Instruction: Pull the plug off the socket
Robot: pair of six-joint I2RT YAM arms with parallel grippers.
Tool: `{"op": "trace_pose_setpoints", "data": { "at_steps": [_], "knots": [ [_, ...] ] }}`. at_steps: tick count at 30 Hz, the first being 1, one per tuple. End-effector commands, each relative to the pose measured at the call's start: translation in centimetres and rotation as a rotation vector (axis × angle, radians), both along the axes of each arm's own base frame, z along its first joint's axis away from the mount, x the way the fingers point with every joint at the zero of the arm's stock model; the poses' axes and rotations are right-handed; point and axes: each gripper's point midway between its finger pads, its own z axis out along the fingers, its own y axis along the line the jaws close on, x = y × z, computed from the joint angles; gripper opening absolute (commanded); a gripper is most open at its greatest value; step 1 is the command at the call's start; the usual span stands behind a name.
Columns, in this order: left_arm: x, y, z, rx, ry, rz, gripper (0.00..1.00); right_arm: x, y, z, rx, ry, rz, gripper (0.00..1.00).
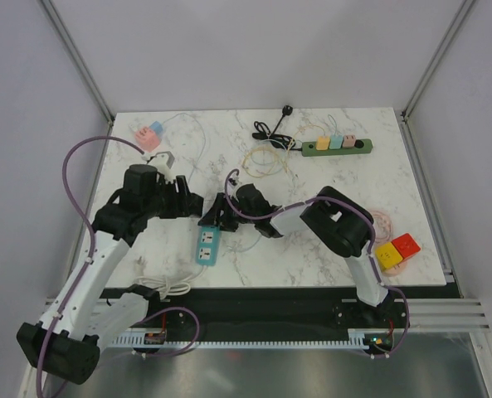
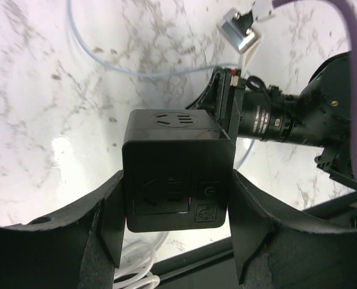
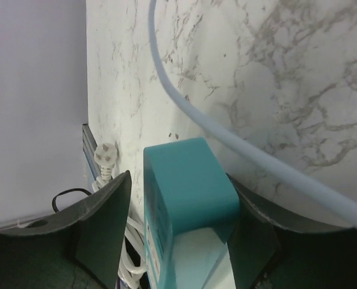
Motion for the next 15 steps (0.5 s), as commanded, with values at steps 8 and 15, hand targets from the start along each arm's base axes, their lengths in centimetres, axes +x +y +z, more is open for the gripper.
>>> {"op": "trace_pose_setpoints", "data": {
  "at_steps": [8,15],
  "knots": [
    [1.1,2.6,6.3,0.045,-0.211,0.115,0.02,-1.1,0.0,4.7,-0.118,-0.103,0.100,0.79],
    [2.0,1.2,7.0,-0.031,-0.196,0.106,0.02,-2.5,-1.4,8.2,-0.129,-0.167,0.160,0.84]
  ]
}}
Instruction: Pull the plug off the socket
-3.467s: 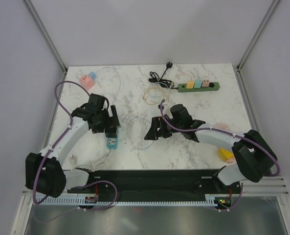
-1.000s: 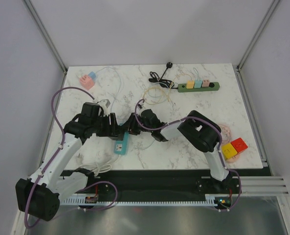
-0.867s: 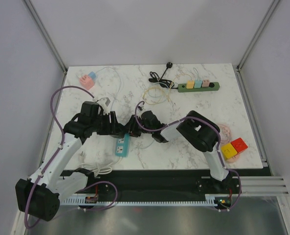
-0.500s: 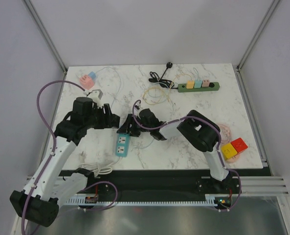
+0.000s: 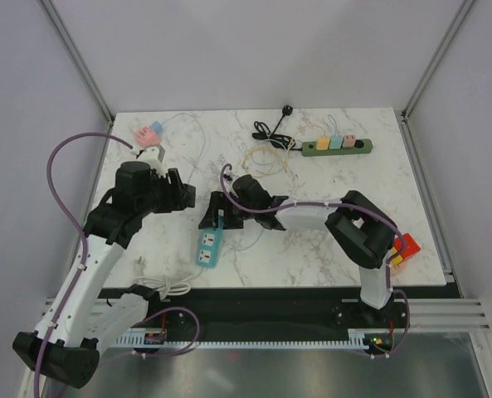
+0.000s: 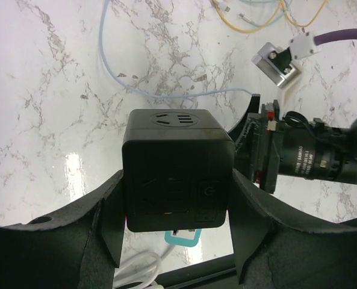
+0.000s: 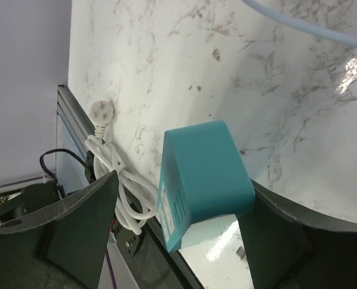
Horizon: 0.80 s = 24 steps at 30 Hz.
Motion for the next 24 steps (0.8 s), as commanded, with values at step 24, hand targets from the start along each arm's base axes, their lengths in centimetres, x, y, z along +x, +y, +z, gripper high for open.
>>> {"op": "trace_pose_setpoints", "data": {
  "at_steps": [24],
  "knots": [
    [2.1,-12.3,1.3,-0.321,0.075,-0.270,0.02,5.3,-19.2,5.6,-0.193,-0.204,-0.266,0.92]
  ]
}}
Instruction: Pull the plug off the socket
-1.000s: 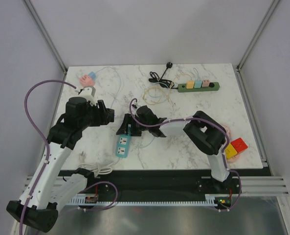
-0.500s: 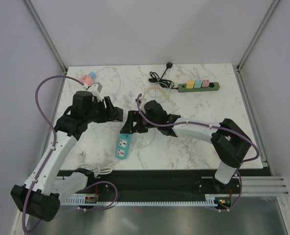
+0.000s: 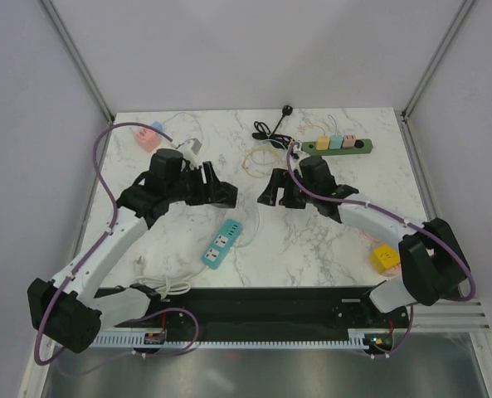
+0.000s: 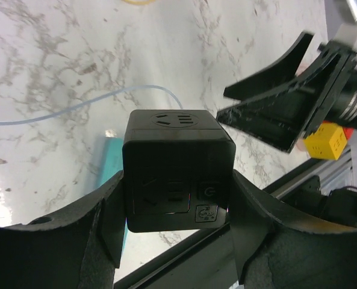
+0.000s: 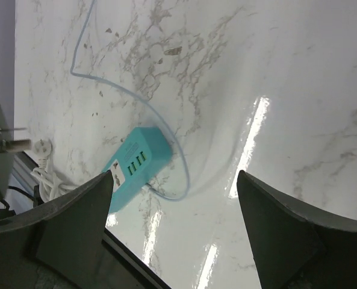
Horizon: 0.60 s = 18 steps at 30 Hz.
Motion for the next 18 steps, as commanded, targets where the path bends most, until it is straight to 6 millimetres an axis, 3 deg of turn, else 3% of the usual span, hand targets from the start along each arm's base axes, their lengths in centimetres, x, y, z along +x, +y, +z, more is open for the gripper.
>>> {"op": "trace_pose_setpoints", "data": {
  "at_steps": [1,5,9,11,12,14,16,17,18],
  "knots": [
    [0.3,-4.1,1.5,-0.030,-0.054,-0.068,0.02,0.0,-3.2,1.2,-0.058,-0.059,-0.034,0.92],
    [0.0,-7.8,-0.7,0.070,-0.082,-0.104,0.02,-0.7,-8.2,-0.2,-0.138,-0.009,-0.161,0.92],
    [0.3,-11.8,-3.1,0.109,-0.094,-0.150,0.02,-1.7,-12.5,0.4,-0.169,-0.009,-0.281,0.91],
    [1.0,-13.7,-3.0,0.061,-0.112,-0.172,0.02,-2.8,-13.7,-0.2,-0.183,0.009,-0.296,0.91],
    [1.0,-14.9,-4.5,0.045,-0.071,-0.206,0.02,-3.2,-13.9,0.5,-0.169,-0.006,-0.297,0.91],
    [1.9,-16.8,-4.2,-0.006,-0.086,-0.229,0.02,-4.3,-14.4,0.5,-0.173,-0.007,-0.298,0.91],
    [2.6,-18.2,-6.1,-0.003,-0.042,-0.245,0.02,-5.0,-14.8,0.0,-0.179,0.002,-0.301,0.91],
    [3.2,-19.0,-5.5,-0.017,-0.050,-0.249,0.02,-5.4,-14.9,0.3,-0.174,-0.005,-0.303,0.91],
    [3.6,-19.6,-7.0,-0.004,-0.022,-0.257,0.02,-5.7,-14.9,0.1,-0.174,0.002,-0.301,0.91]
  ]
}}
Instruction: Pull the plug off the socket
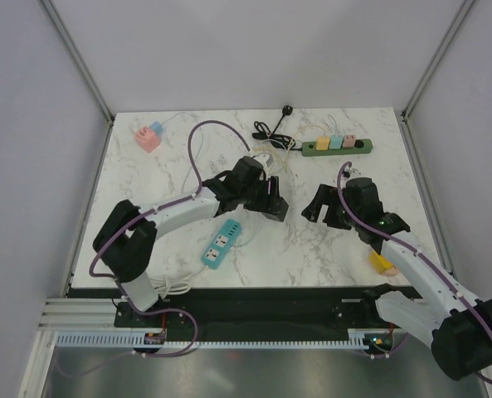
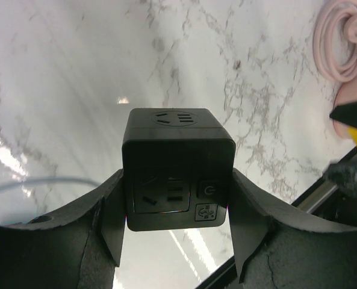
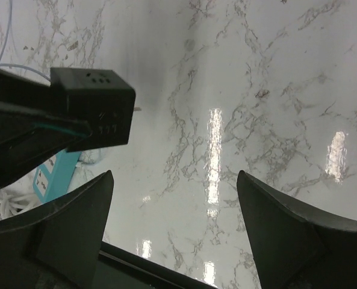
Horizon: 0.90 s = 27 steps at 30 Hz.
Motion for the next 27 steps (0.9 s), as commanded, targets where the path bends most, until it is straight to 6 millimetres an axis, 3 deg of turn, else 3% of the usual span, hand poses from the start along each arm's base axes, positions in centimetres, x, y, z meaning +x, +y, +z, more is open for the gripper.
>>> {"op": "trace_pose_setpoints", "data": {
  "at_steps": [1,2,4,5,6,12,14,17,24,27],
  "knots": [
    [3.2,-4.6,3.4,-0.158,-0.063,-0.014,0.02,-1.5,-0.9,-1.1,-0.029,0.030,-0.003,0.91],
    [3.7,-5.3,4.1,-0.174,-0.072,-0.016,0.02,-1.8,-1.0,-1.1,-0.029,0.033,-0.001,0.91],
    [4.0,-6.2,2.9,-0.171,-0.041,-0.031,0.02,-2.1,-1.0,-1.5,-0.030,0.045,0.000,0.91],
    [3.9,-7.1,3.4,-0.194,-0.032,-0.069,0.02,-2.2,-0.9,-1.5,-0.025,0.045,0.003,0.91],
    [3.9,-7.5,2.5,-0.189,-0.009,-0.083,0.02,-2.3,-0.9,-1.6,-0.024,0.047,0.005,0.91],
    [3.3,-9.7,2.0,-0.234,0.100,-0.156,0.03,-2.2,-0.8,-1.4,-0.027,0.041,0.021,0.91],
    [3.0,-9.8,1.0,-0.220,0.132,-0.164,0.10,-2.2,-0.8,-1.4,-0.030,0.041,0.023,0.91],
    [2.7,-10.0,0.3,-0.212,0.160,-0.182,0.32,-2.2,-0.8,-1.2,-0.028,0.036,0.021,0.91],
    [2.6,-10.3,-1.2,-0.184,0.212,-0.190,0.53,-2.3,-0.8,-0.9,-0.028,0.031,0.027,0.91],
    [2.6,-10.1,-1.2,-0.176,0.204,-0.194,0.70,-2.4,-1.0,-1.2,-0.039,0.029,0.026,0.91]
  ]
}}
